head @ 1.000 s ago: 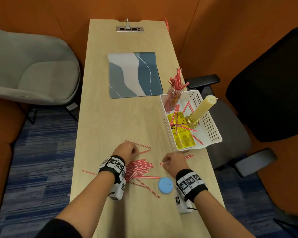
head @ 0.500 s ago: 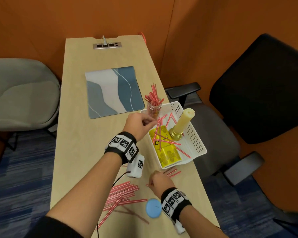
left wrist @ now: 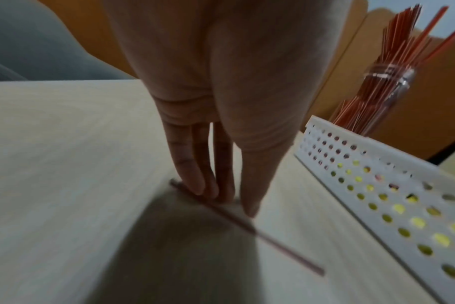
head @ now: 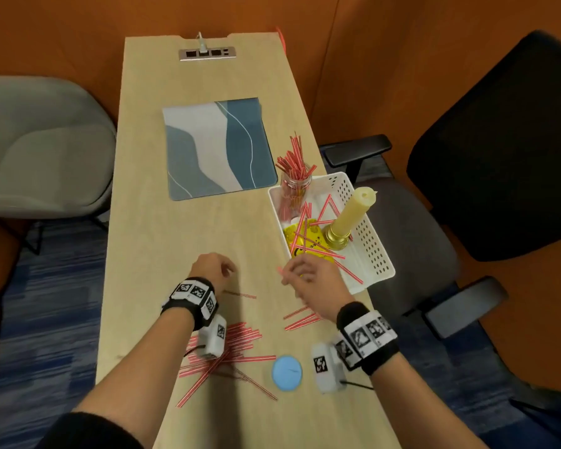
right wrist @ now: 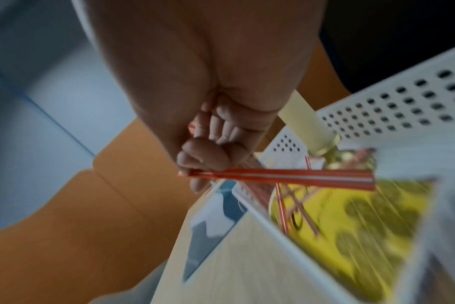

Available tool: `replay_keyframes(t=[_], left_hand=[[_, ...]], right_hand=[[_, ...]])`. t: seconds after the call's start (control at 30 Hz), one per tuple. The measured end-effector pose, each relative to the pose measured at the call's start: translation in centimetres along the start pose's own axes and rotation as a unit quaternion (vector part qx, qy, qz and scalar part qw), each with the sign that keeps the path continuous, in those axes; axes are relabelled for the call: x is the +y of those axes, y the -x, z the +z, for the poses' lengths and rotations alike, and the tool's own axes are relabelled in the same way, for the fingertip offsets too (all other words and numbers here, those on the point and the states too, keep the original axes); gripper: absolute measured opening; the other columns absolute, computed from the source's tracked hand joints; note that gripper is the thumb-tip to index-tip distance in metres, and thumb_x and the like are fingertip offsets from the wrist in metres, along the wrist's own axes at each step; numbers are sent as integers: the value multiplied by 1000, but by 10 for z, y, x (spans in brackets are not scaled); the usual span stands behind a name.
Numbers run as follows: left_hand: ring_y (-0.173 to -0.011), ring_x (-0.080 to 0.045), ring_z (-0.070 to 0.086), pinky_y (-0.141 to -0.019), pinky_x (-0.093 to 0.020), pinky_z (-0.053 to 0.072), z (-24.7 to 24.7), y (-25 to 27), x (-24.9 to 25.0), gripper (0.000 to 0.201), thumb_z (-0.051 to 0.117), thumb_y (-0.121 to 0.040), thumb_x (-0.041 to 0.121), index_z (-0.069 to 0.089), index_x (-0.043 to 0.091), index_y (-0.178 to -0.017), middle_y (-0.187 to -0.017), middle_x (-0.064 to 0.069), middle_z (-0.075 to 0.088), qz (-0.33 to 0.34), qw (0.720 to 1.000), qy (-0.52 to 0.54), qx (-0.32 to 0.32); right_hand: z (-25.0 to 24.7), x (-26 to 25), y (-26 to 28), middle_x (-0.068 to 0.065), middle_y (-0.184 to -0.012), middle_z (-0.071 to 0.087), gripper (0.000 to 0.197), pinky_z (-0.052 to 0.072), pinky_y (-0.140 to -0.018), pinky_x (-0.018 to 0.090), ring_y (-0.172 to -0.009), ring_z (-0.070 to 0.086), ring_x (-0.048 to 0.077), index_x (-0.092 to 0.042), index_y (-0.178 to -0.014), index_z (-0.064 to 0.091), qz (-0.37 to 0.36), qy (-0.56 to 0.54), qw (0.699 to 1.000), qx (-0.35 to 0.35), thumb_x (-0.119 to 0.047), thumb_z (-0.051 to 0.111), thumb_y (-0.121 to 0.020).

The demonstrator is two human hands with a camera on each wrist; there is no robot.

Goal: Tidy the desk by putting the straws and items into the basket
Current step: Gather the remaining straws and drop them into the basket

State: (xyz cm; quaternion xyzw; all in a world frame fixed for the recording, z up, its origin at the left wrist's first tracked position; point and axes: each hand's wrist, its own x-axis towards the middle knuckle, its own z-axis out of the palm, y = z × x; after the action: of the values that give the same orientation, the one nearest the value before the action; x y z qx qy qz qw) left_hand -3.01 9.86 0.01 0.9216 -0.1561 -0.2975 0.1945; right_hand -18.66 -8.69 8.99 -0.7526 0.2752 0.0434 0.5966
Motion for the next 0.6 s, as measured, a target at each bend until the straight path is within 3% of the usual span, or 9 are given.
replay_keyframes(t=[0.13,0.27,0.33,0.43,0.5,0.57,0.6], left_hand=[[-82,-11,64,-78,-18,48,10,16,-19,11,82,-75,22,78,26,-84,-85,9,69,6,999,-26,-35],[-86,-14,66,-80,-20,49,15,16,-23,11,84,-73,23,79,25,-82,-92,5,73,16,999,-32,-25],[-87,-16,67,-80,-22,51,16,15,-24,9,83,-74,25,79,23,-82,-93,4,74,16,999,-42,-29],[-89,-17,68,-84,-26,53,15,12,-24,12,81,-78,28,79,20,-86,-95,1,74,29,997,-52,-42],[-92,-18,68,-84,-23,51,13,13,-24,13,78,-81,27,78,18,-90,-99,1,74,43,996,-58,-52],[-93,-17,68,-81,-21,48,11,13,-25,13,74,-85,25,78,16,-94,-100,1,74,59,995,-62,-60],[-93,-17,67,-80,-19,47,10,15,-26,12,73,-86,23,78,16,-94,-101,1,74,67,993,-68,-67]], right_hand=[[-32,-31,-31,3,-80,71,14,56,-59,27,-65,65,11,-16,-96,66,-36,36,993,102,-24,73,-87],[-53,-38,-56,-5,-93,68,14,57,-71,29,-73,66,12,-17,-103,66,-59,137,974,173,-16,68,-89],[-52,-34,-55,-8,-94,66,15,55,-74,28,-72,63,9,-19,-103,68,-70,186,964,176,-14,68,-89],[-26,-8,-39,-8,-79,67,13,56,-59,28,-52,58,4,-22,-92,70,-50,204,976,62,-10,68,-88],[1,19,-23,-6,-84,70,14,56,-54,25,-48,59,5,-21,-92,71,-26,249,967,-46,-10,65,-88],[24,48,-10,-2,-102,70,21,53,-66,17,-70,64,7,-19,-103,72,-17,354,928,-113,-8,60,-91],[32,61,-7,1,-111,66,26,51,-78,19,-89,65,12,-18,-112,69,-16,405,905,-131,-6,57,-91]])
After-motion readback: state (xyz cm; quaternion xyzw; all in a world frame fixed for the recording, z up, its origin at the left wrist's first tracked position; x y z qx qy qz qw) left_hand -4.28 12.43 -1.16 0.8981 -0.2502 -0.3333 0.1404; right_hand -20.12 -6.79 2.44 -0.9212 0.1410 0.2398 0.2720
